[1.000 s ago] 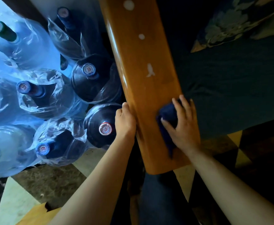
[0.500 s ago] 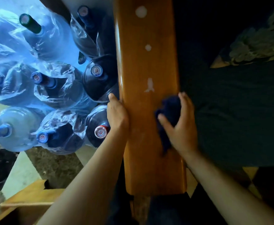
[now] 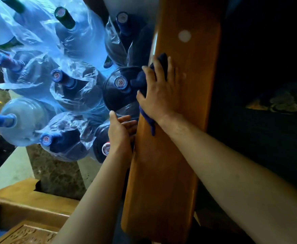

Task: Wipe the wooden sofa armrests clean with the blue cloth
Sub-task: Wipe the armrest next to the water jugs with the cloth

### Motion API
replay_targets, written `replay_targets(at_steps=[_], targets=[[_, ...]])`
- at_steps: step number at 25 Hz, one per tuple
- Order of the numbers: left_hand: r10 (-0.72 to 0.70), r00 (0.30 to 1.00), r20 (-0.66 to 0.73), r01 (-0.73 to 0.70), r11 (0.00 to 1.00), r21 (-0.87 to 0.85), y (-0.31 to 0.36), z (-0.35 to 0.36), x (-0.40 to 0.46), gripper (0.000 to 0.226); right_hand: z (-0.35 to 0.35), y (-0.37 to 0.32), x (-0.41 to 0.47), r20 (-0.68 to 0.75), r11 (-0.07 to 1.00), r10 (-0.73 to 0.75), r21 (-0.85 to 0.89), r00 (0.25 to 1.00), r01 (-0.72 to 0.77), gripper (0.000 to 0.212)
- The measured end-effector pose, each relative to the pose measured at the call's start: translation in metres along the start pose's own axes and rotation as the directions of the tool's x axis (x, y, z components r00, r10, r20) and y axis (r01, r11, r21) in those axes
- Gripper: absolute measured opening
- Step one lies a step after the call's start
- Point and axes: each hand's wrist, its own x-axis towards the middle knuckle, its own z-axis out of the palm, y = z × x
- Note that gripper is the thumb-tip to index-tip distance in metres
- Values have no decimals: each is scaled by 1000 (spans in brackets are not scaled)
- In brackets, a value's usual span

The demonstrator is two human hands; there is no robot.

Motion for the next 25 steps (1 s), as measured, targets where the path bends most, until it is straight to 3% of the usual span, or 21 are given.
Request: replay_targets(at_steps=[3, 5, 8, 10, 12, 14, 15, 17, 19, 20, 22, 24, 25], targets=[[-6, 1000, 19, 7, 997, -74, 11, 12, 8, 62, -1, 16, -60, 92, 927, -375, 48, 922, 372, 69], [-15, 999, 37, 17, 999, -35, 15, 17, 13, 57, -7, 47, -121, 185, 905, -425, 48, 886, 424, 76], [-35, 997, 66, 28, 995, 100, 22, 28, 20, 51, -19, 87, -124, 101, 999, -30, 16, 994, 29, 93], [32, 994, 103, -52, 979, 199, 30, 42, 21, 53, -23, 88, -67, 28, 977, 211, 34, 977, -212, 99], [130, 981, 147, -166, 947, 274, 38, 57, 24, 55, -27, 80, 15, -73, 960, 279, 25, 958, -278, 98], [188, 972, 140, -222, 928, 297, 49, 73, 28, 49, -32, 64, 88, -61, 966, 255, -23, 965, -257, 94], [209, 969, 134, -241, 923, 299, 56, 81, 29, 46, -33, 55, 109, -31, 981, 193, -34, 981, -194, 90], [266, 956, 123, -292, 898, 329, 63, 92, 34, 46, -29, 46, 112, 49, 994, -105, -36, 993, 106, 84], [345, 936, 75, -349, 870, 349, 60, 96, 37, 45, -28, 58, 78, 121, 902, -428, -12, 896, 432, 79], [356, 934, 35, -346, 872, 347, 57, 96, 36, 46, -29, 73, 59, 140, 863, -501, 12, 854, 505, 78], [352, 936, -24, -317, 871, 376, 51, 97, 29, 51, -37, 106, 56, 96, 908, -418, 5, 903, 420, 77], [366, 930, -17, -326, 847, 420, 59, 109, 27, 50, -43, 114, 105, 9, 992, -116, -51, 993, 117, 77], [381, 924, -1, -344, 836, 428, 68, 117, 30, 49, -47, 106, 137, -35, 996, 15, -84, 999, -18, 77]])
